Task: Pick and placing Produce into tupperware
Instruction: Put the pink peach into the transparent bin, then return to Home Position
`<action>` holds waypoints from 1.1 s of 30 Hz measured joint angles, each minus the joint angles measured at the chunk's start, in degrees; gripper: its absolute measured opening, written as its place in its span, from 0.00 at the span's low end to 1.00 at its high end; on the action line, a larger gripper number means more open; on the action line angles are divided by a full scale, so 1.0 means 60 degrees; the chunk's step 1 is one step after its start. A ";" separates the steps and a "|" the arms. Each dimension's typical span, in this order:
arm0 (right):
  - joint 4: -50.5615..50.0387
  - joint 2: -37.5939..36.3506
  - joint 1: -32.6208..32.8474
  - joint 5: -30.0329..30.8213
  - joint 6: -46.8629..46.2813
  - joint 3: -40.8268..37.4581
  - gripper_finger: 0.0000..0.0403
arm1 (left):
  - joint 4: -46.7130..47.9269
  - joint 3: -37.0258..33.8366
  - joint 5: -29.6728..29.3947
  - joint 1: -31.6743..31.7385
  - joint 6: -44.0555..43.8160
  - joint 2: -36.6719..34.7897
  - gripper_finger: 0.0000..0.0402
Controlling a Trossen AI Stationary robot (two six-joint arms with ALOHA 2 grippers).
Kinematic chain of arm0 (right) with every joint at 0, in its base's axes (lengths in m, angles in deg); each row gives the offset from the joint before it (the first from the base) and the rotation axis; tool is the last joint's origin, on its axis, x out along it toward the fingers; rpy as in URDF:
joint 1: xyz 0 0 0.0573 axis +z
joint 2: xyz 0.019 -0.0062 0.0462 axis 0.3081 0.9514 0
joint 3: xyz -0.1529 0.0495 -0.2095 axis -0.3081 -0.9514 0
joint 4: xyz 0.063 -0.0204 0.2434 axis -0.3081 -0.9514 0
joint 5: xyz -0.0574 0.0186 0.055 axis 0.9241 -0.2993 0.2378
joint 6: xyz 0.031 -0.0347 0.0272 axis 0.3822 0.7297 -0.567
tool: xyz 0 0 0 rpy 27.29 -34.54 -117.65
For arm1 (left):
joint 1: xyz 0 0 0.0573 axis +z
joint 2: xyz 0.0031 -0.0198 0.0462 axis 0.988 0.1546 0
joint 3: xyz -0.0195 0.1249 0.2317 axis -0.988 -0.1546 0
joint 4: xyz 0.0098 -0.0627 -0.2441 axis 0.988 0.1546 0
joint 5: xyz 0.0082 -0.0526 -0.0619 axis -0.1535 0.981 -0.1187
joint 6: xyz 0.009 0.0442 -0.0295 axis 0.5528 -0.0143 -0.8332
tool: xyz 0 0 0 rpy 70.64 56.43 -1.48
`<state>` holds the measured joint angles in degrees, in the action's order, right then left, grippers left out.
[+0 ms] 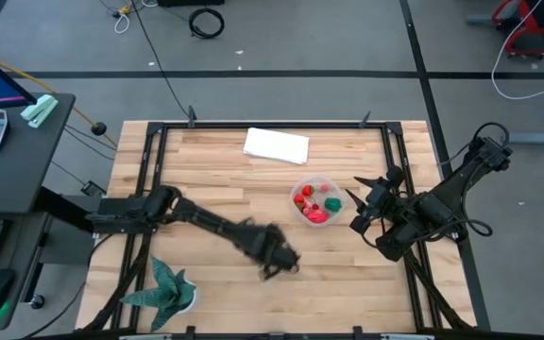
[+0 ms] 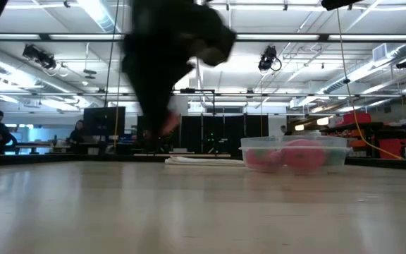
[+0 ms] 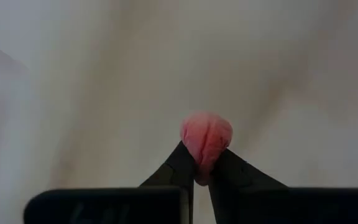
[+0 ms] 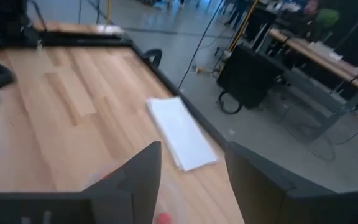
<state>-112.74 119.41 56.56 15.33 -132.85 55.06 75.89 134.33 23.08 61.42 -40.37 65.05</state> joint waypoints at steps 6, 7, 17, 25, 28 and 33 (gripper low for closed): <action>0.0003 0.0002 0.0003 0.0453 -0.0397 0.0000 0.47 | -0.1776 0.0451 -0.1764 0.1468 0.0938 0.0000 0.07; 0.0005 0.0002 0.0004 0.0426 -0.0410 0.0000 0.47 | -0.2413 0.0449 -0.1744 0.1691 0.1398 0.0000 0.07; 0.0044 0.0002 0.0215 -0.0988 -0.0465 0.0000 0.47 | -0.6370 0.0449 -0.1369 0.2963 0.4008 0.0029 0.07; 0.0142 0.0002 0.0215 -0.1949 -0.1691 0.0000 0.47 | -0.6415 0.0442 -0.1317 0.3057 0.4999 0.0811 0.21; 0.0197 0.0002 0.0219 -0.2309 -0.2042 0.0000 0.47 | -0.6279 0.0421 -0.1305 0.2980 0.5098 0.0867 0.25; 0.0285 0.0006 0.0219 -0.2520 -0.2230 0.0003 0.47 | -0.6442 0.0444 -0.1570 0.2915 0.6015 0.0616 0.36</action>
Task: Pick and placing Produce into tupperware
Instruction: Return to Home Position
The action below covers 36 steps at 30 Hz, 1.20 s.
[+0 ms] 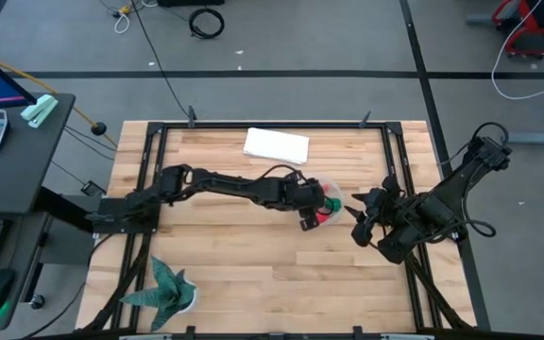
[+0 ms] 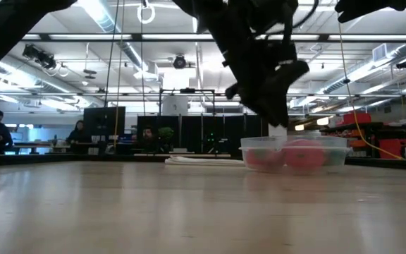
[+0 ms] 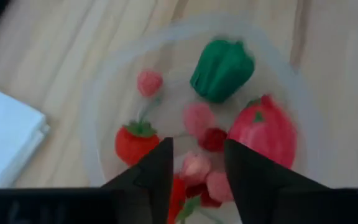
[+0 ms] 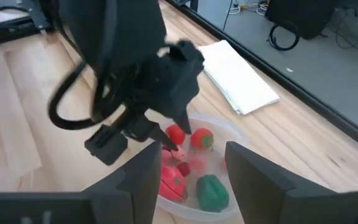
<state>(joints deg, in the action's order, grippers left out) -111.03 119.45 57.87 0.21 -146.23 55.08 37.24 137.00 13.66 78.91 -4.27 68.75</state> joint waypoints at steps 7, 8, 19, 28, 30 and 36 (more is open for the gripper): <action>0.0121 0.0000 0.0000 -0.0091 -0.0096 -0.0003 0.47 | 0.1855 0.0739 -0.0026 0.0018 0.0173 -0.0198 0.51; 0.0119 0.0000 0.0000 -0.0048 0.0044 -0.0003 0.47 | 0.2794 0.1121 -0.0027 -0.0005 0.0061 -0.0197 0.52; -0.1769 -0.0475 0.0312 -0.0897 0.0235 0.0131 0.47 | 0.9595 0.3420 -0.4138 -0.1286 -0.1250 -0.2496 0.49; -0.2173 -0.2735 0.1208 -0.0326 -0.0166 0.0139 0.47 | 0.9782 0.2111 -0.4104 -0.2569 -0.3037 -0.7075 0.49; -0.2143 -0.3278 0.1440 0.0167 -0.0120 0.0139 0.47 | 0.9793 0.1603 -0.4062 -0.2966 -0.3592 -0.8029 0.50; -0.1962 -0.4221 0.2026 0.1025 -0.0355 -0.0217 0.47 | 0.9793 -0.1119 -0.4067 -0.4362 -0.6135 -1.0920 0.49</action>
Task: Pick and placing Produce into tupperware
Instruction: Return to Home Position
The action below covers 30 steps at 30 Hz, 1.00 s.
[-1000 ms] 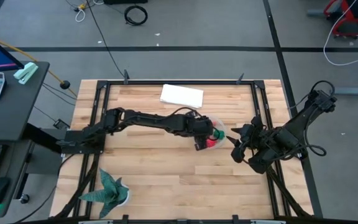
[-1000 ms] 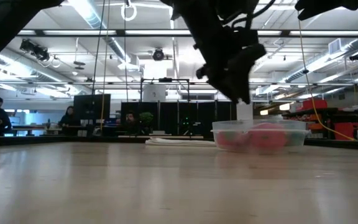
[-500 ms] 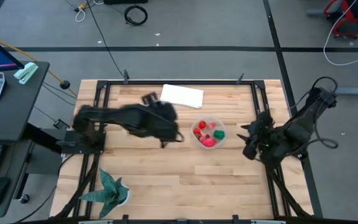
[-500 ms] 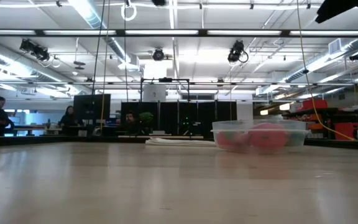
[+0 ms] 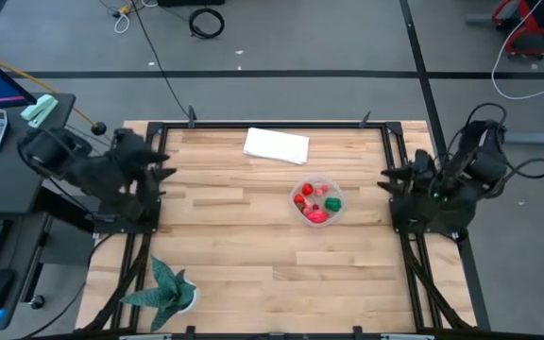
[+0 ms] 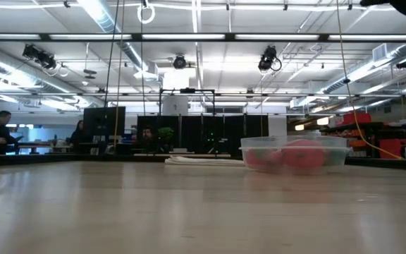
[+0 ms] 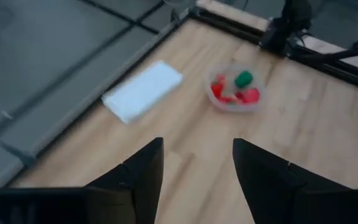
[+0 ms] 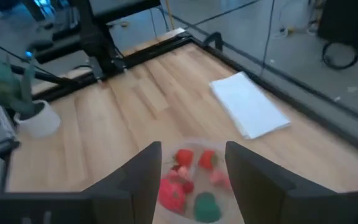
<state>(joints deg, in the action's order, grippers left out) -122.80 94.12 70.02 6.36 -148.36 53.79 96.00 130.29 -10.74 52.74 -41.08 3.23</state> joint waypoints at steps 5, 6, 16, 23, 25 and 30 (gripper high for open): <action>0.2132 -0.0097 0.0536 0.0747 -0.0243 -0.2087 0.47 | -0.1014 -0.3778 -0.0347 -0.1156 -0.2149 -0.2094 0.48; 0.2699 -0.0074 0.0636 0.0978 -0.0246 -0.2622 0.47 | -0.1476 -0.4569 -0.0384 -0.1334 -0.2367 -0.2460 0.48; 0.4297 -0.0254 0.0983 0.2972 0.0049 -0.4369 0.47 | -1.0093 -1.0533 -0.1498 -0.1804 0.0663 -0.4604 0.50; 0.4313 -0.0826 0.1036 0.3091 0.1233 -0.4096 0.47 | -1.4690 -1.2782 -0.1491 -0.1787 0.2696 -0.4788 0.48; 0.4320 -0.0848 0.1155 0.3093 0.1233 -0.4096 0.47 | -1.5089 -1.3073 -0.1451 -0.1867 0.2903 -0.4778 0.48; 0.4737 -0.0607 0.1470 0.3164 0.1309 -0.4280 0.47 | -1.5279 -1.3516 -0.1436 -0.1949 0.2955 -0.4774 0.49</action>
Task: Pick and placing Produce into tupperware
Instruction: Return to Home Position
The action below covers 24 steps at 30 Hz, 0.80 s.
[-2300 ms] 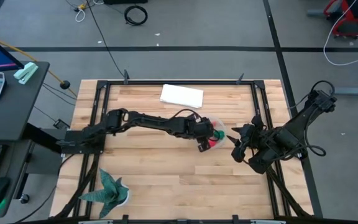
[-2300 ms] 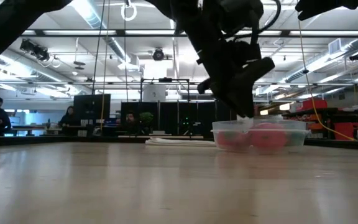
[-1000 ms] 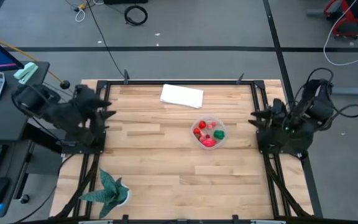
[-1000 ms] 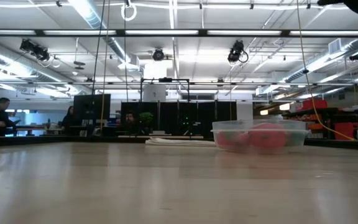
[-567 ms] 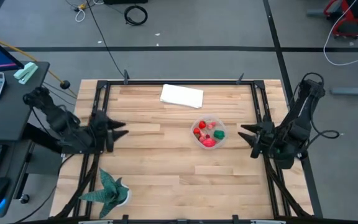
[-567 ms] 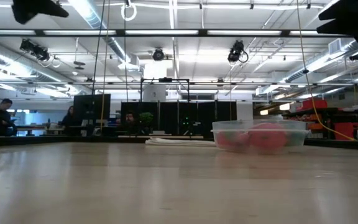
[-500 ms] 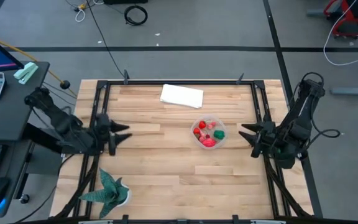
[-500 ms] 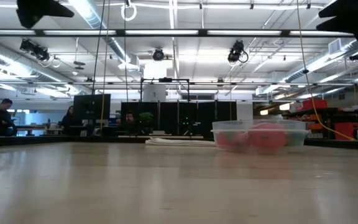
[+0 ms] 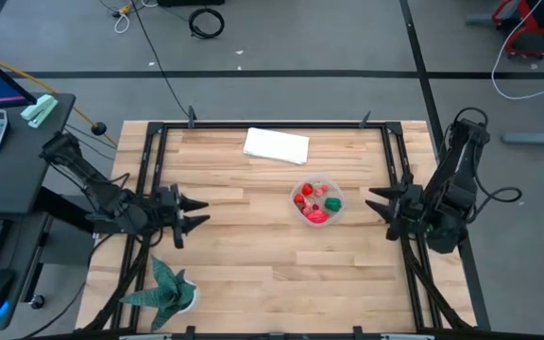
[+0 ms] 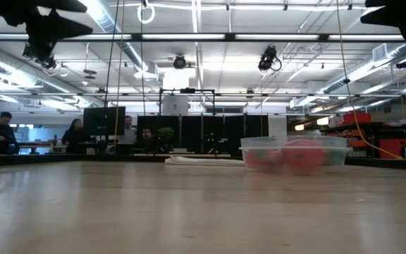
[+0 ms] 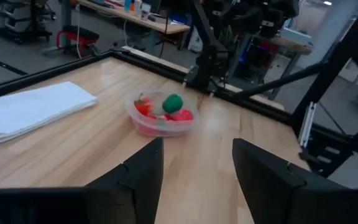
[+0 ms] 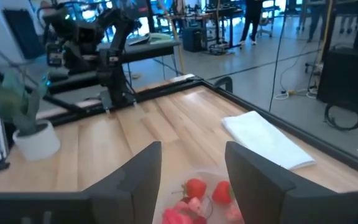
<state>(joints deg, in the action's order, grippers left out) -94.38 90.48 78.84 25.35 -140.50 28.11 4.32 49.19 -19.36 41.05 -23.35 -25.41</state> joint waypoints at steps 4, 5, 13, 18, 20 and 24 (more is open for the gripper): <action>0.0007 0.0349 0.0135 -0.0011 -0.0078 -0.0239 0.47 | -0.0858 -0.0664 0.0060 0.0003 0.0145 0.0004 0.50; 0.0004 0.0408 0.0139 -0.0036 -0.0180 -0.0281 0.47 | -0.1304 -0.0907 0.0293 0.0003 0.0150 0.0004 0.49; 0.1720 0.1071 0.0136 -0.0203 -0.0024 -0.0328 0.47 | -0.5475 -0.2935 0.2420 0.0051 0.1343 0.0266 0.48; 0.3348 0.1655 -0.0006 -0.0008 0.2464 -0.0392 0.47 | -0.6556 -0.3375 0.2529 0.0539 0.2614 0.0237 0.49; 0.2999 0.1601 -0.0247 0.0095 0.2496 -0.0394 0.47 | -0.6552 -0.3435 0.2531 0.0920 0.2594 0.0237 0.50; 0.2795 0.1379 -0.0879 -0.0242 0.1809 -0.0396 0.47 | -0.6483 -0.3465 0.3197 0.1752 0.2363 0.0237 0.50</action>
<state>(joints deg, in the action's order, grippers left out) -77.61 98.75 73.57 23.90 -129.65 25.73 -34.58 28.40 -0.18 51.56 -9.18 -23.99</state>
